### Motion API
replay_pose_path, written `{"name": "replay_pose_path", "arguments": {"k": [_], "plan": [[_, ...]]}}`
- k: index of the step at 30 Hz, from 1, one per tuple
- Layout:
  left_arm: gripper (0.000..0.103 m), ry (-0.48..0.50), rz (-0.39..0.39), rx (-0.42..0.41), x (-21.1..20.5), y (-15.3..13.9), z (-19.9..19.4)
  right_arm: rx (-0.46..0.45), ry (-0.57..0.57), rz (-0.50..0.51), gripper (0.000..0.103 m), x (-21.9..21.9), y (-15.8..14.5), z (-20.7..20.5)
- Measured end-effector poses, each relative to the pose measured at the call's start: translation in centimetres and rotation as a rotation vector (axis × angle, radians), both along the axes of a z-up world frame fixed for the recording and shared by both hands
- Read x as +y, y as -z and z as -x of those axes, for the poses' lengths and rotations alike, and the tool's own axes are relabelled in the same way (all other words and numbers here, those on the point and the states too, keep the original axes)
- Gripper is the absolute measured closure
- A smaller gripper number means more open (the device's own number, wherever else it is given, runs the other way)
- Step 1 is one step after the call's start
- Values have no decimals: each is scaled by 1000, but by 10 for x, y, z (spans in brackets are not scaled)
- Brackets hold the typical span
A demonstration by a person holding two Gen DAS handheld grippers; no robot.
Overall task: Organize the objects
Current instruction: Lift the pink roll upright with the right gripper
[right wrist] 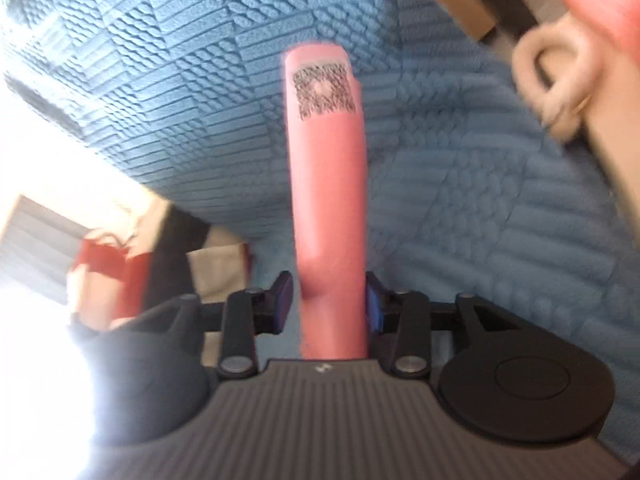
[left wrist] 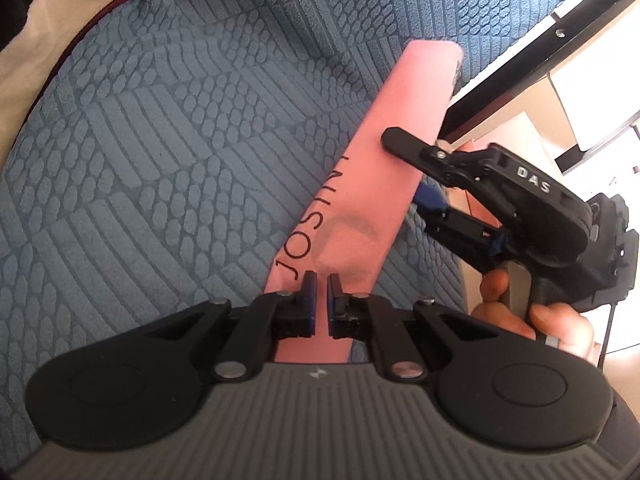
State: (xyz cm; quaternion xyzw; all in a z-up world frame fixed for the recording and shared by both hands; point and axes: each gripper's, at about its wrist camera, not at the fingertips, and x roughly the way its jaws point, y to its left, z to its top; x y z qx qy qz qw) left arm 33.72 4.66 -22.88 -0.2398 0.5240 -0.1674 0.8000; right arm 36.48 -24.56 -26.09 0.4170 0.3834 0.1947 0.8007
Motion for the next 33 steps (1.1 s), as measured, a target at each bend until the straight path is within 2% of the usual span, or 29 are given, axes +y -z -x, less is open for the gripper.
{"name": "replay_pose_path", "arguments": {"k": [3,6,9,12,15,19,22,24,28,30,33], "plan": [[94,-3,6,1,1,1,0,-29,10,52,83,2,-9,-2],[94,-7,17,5,2,2,-1,-93,-49,212,90,14,-27,-3],[94,-26,46,16,5,4,-2,-189,-107,383,92,32,-45,5],[94,-39,127,49,10,8,-7,-319,-165,571,92,50,-61,21],[94,-37,212,54,7,8,-14,-392,-187,666,92,47,-70,33],[94,-33,274,33,-6,6,-21,-375,-164,628,92,36,-72,27],[94,-36,202,48,-17,12,-25,-347,-127,609,92,39,-69,21],[94,-44,217,61,-19,19,-25,-339,-144,552,92,33,-66,21],[94,-63,250,85,-16,24,-28,-375,-179,530,92,36,-68,27],[95,-52,229,72,-19,22,-27,-411,-209,524,92,39,-72,31],[95,-26,191,52,-22,19,-27,-470,-257,581,90,49,-76,36]]}}
